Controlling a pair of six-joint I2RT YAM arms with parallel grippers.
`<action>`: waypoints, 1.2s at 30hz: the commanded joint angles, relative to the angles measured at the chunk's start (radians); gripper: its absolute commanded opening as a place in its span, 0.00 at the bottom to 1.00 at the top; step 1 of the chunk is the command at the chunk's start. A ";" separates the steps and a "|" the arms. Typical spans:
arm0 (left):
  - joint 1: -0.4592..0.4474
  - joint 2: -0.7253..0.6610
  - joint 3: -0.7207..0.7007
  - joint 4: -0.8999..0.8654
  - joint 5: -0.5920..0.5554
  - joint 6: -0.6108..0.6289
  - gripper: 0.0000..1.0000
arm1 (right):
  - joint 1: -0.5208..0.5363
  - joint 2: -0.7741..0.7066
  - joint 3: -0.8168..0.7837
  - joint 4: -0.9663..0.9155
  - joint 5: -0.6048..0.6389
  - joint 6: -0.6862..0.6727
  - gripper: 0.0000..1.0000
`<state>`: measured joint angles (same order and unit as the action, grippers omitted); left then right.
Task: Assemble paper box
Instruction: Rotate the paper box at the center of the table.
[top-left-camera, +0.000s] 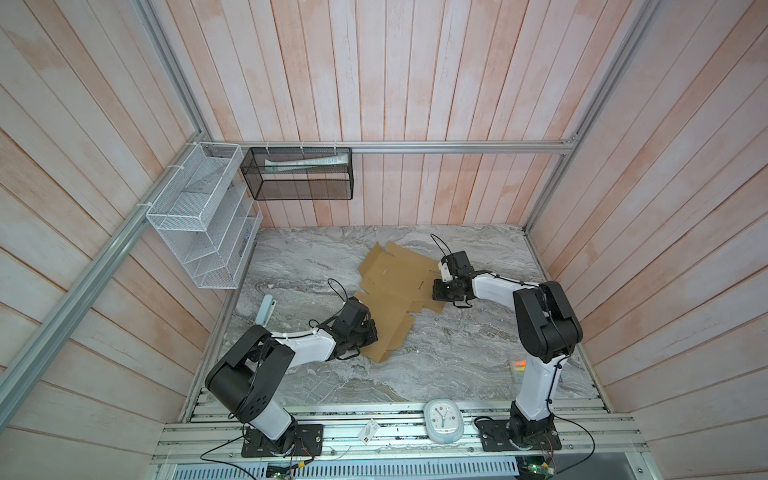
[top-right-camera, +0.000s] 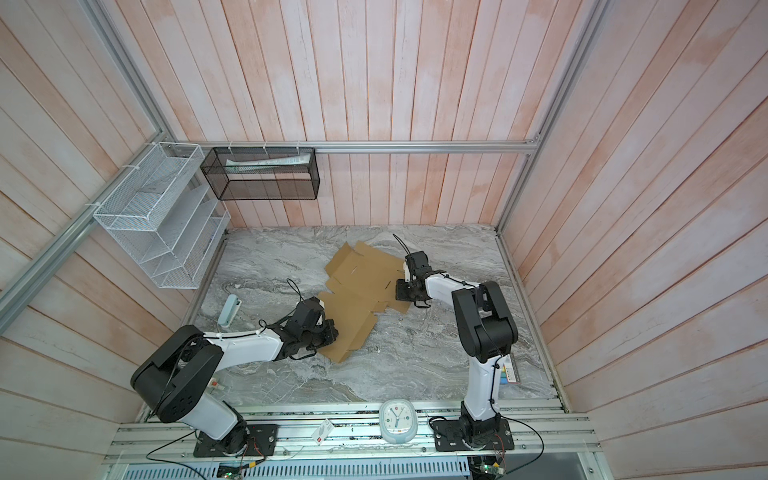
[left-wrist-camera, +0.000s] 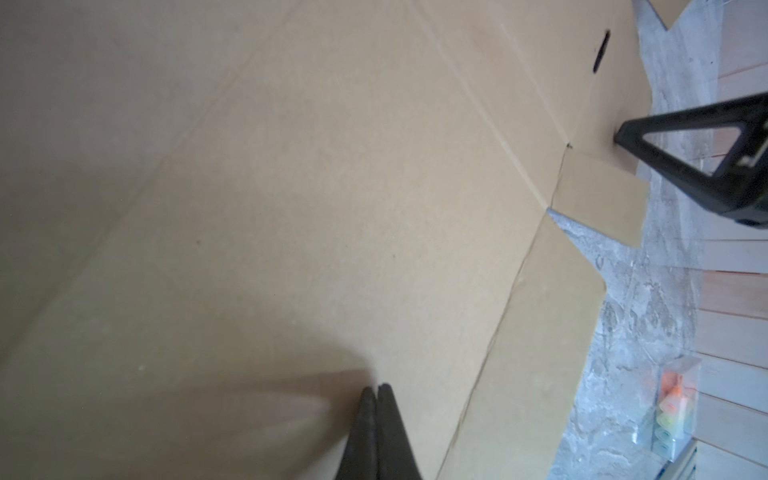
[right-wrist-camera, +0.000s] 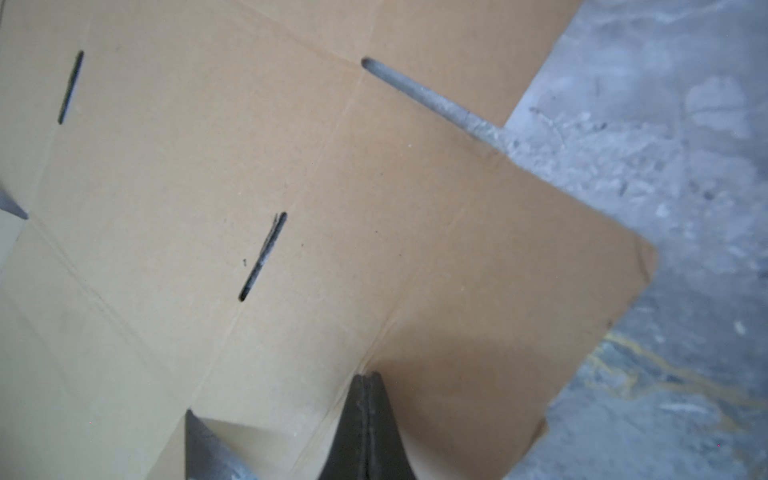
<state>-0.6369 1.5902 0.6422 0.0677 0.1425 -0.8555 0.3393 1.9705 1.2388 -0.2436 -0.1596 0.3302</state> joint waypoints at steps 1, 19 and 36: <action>-0.010 -0.036 0.018 -0.022 0.026 -0.037 0.00 | -0.002 0.019 0.058 -0.074 -0.022 -0.031 0.00; 0.204 -0.016 0.211 -0.134 0.071 0.185 0.00 | 0.249 -0.251 -0.057 -0.092 0.061 0.154 0.00; 0.203 -0.001 0.056 -0.077 0.036 0.159 0.00 | 0.272 -0.046 -0.051 -0.008 0.006 0.182 0.00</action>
<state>-0.4328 1.5810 0.7212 -0.0299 0.2008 -0.7029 0.6128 1.9011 1.1896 -0.2710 -0.1413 0.5022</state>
